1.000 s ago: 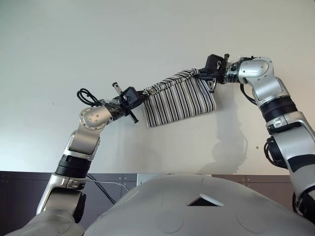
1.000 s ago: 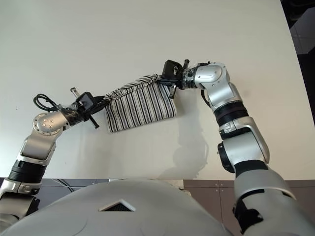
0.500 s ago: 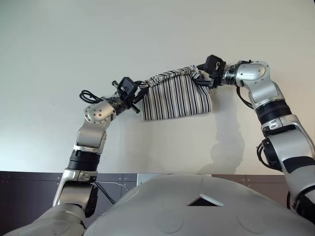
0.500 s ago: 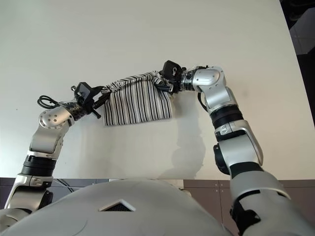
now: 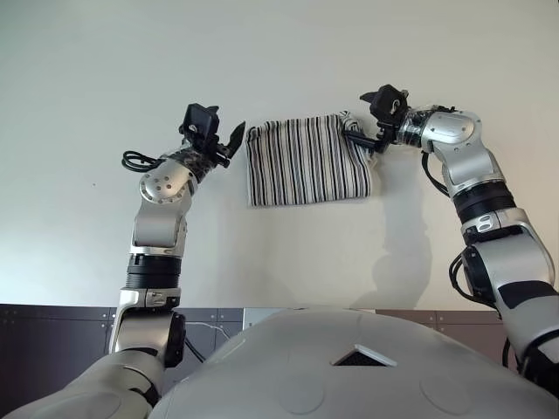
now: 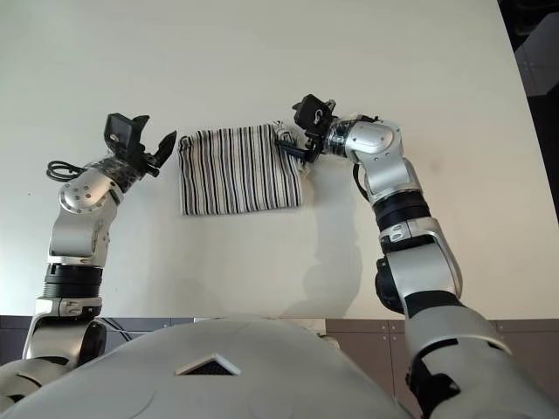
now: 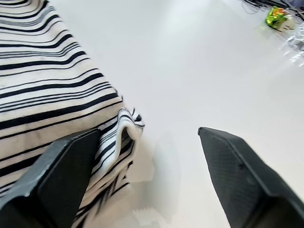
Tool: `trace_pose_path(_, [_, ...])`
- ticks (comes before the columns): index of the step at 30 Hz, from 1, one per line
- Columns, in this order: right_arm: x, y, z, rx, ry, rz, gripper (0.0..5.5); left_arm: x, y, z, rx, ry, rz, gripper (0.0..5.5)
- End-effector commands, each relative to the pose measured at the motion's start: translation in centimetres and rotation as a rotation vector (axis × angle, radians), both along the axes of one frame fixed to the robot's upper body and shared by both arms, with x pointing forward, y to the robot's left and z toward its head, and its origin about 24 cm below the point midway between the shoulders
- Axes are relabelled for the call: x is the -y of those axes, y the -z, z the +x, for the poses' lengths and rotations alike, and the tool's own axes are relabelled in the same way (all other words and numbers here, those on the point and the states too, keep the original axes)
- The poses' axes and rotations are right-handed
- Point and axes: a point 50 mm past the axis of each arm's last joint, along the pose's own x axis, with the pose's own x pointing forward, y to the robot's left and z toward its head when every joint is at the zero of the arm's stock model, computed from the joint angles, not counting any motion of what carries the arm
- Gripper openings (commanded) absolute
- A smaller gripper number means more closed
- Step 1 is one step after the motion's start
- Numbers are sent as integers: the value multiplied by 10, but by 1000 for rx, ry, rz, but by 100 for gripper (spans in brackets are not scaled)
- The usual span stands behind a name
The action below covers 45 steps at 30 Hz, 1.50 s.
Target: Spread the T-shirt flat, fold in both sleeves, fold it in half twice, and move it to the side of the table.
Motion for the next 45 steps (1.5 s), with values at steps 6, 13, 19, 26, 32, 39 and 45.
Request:
trace_pose_path(6, [-31, -48, 11, 185, -10, 239, 379, -2, -2, 6, 65, -31, 155, 296])
trace_pose_path(13, [-42, -12, -41, -175, -361, 174, 379, 21, -9, -9, 253, 193, 320, 296])
trace_pose_path(19, [-24, 28, -44, -320, -331, -29, 379, 26, -13, -9, 292, 236, 326, 296])
trace_pose_path(26, [-3, 49, -36, -313, -186, -107, 379, 24, -17, -7, 312, 219, 324, 296])
trace_pose_path(32, [16, 56, -33, -310, -73, -125, 379, 23, -18, -5, 316, 202, 330, 296])
trace_pose_path(39, [69, 63, -27, -314, 279, -140, 379, 23, -18, -5, 312, 201, 330, 296])
trace_pose_path(45, [128, 70, -39, -373, 808, -22, 379, 22, -16, -7, 308, 193, 334, 296])
